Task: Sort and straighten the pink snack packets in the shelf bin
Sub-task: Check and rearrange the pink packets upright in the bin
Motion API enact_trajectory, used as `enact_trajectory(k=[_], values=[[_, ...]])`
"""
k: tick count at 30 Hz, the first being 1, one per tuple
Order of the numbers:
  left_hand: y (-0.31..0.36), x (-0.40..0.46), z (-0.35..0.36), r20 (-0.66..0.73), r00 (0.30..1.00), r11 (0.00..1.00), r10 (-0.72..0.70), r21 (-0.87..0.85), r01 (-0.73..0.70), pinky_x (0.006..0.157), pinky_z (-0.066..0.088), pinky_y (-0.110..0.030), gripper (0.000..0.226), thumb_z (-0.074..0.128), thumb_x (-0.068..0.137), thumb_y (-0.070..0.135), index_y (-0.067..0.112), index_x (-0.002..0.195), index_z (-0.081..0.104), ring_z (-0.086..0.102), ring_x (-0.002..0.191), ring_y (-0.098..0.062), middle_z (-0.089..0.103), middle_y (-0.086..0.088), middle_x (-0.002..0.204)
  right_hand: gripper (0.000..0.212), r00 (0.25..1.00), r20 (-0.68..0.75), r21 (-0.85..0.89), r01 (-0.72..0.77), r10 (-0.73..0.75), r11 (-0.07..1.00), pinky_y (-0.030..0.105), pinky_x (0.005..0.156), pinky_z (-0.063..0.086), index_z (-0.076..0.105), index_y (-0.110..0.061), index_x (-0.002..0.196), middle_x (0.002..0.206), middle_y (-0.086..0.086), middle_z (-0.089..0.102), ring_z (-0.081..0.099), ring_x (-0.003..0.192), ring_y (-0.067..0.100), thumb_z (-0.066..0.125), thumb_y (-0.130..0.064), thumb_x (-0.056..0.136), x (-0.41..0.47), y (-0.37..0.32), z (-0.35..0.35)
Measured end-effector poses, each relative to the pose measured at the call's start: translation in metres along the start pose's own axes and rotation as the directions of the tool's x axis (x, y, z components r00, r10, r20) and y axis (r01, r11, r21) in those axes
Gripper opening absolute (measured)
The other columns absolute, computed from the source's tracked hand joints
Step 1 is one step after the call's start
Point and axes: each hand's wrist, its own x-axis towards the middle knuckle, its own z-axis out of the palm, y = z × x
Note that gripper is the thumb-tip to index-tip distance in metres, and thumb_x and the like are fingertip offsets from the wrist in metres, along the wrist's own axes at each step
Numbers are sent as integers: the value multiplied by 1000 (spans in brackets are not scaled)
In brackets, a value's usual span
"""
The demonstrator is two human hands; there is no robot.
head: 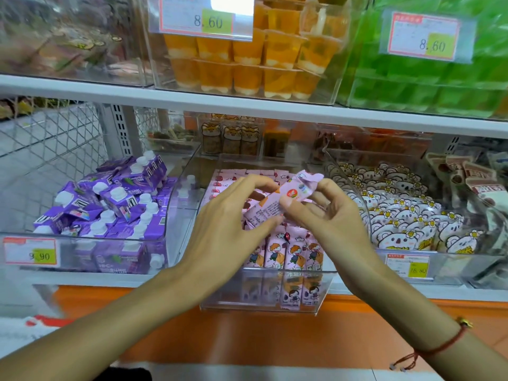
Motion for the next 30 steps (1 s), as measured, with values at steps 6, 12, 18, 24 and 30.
enact_trajectory(k=[6, 12, 18, 24, 30], values=[[9, 8, -6, 246, 891, 734, -381, -505, 454, 69, 52, -11, 31, 71, 82, 27, 29, 112, 63, 68, 92, 0, 73, 12, 101, 36, 996, -28, -85, -89, 87, 992, 19, 72, 55, 66, -18, 108, 100, 4, 72, 71, 88, 17, 70, -33, 76, 2, -4, -6], [12, 12, -10, 613, 615, 227, -495, -593, 773, 59, 55, -16, 22, 70, 72, 35, 20, 84, 80, 73, 74, -8, 76, -2, 93, 26, 986, -61, -73, -156, 152, 985, 15, 56, 50, 64, -10, 94, 80, 11, 66, 63, 63, 11, 70, -32, 81, 3, -4, -2], [8, 14, -8, 664, 567, 151, -488, -575, 804, 53, 55, -18, 27, 73, 64, 37, 17, 83, 77, 73, 70, -11, 76, -5, 87, 25, 987, -66, -88, -151, 145, 985, 17, 56, 51, 62, -8, 89, 76, 9, 63, 60, 58, 11, 70, -30, 81, 5, -3, -3], [5, 12, -11, 598, 691, 416, -407, -552, 723, 82, 56, -22, 32, 62, 90, 24, 20, 121, 64, 69, 99, -8, 73, 2, 109, 35, 995, -43, -119, -93, 89, 988, 20, 67, 55, 56, -23, 114, 87, -4, 67, 69, 75, 7, 70, -22, 83, 4, 0, -7], [2, 12, -12, 344, 917, 828, -204, -438, 348, 100, 46, -20, 40, 61, 89, -1, 21, 121, 56, 58, 115, -1, 62, 7, 124, 33, 988, 126, -205, 108, -83, 973, 20, 86, 51, 60, -21, 116, 111, -5, 68, 64, 103, 7, 65, -5, 88, -3, 3, -5]])
